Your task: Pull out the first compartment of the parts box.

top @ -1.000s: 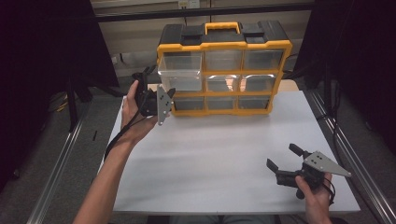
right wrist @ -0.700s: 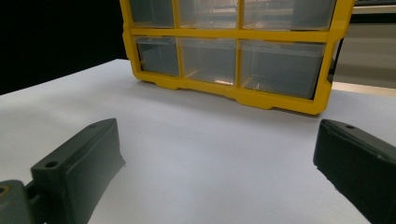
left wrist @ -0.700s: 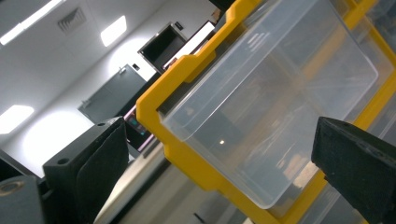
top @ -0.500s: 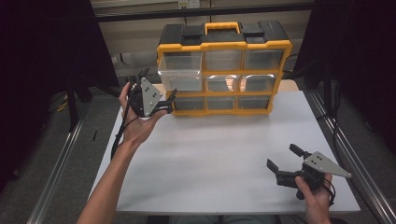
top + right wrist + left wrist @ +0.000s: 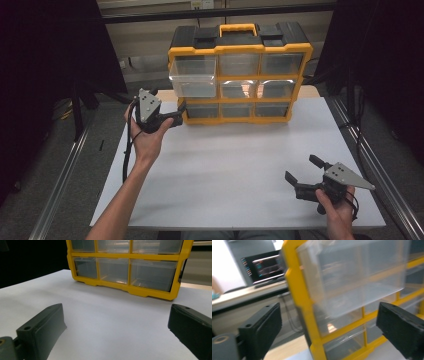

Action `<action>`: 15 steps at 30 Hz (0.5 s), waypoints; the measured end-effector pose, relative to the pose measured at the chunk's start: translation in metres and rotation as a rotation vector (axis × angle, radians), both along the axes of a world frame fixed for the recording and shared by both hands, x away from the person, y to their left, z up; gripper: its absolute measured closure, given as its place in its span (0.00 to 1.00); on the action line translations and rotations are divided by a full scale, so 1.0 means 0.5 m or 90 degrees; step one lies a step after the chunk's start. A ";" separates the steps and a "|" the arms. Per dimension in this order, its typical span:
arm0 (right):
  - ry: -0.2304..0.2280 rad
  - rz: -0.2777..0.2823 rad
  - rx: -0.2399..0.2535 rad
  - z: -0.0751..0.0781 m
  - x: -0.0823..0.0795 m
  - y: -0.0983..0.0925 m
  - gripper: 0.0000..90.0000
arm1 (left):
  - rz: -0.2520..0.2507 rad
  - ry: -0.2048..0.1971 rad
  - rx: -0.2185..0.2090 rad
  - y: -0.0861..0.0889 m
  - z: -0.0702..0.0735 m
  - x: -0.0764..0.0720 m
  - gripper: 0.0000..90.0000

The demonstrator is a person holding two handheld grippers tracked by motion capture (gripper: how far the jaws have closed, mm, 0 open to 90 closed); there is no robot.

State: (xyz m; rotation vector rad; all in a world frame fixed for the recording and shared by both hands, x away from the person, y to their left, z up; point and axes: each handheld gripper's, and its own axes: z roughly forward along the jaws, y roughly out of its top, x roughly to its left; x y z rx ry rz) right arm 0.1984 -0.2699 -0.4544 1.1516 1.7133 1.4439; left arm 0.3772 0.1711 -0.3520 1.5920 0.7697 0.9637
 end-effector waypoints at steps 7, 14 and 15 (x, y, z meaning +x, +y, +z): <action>0.002 0.000 0.002 0.000 0.000 0.002 0.01 | -0.008 0.041 -0.016 0.011 -0.045 -0.007 0.06; -0.001 -0.002 -0.001 -0.001 0.001 -0.001 0.01 | 0.007 0.085 -0.052 0.032 -0.088 -0.012 0.06; 0.001 -0.002 0.000 -0.001 0.000 -0.001 0.01 | 0.012 0.089 -0.053 0.036 -0.093 -0.014 0.06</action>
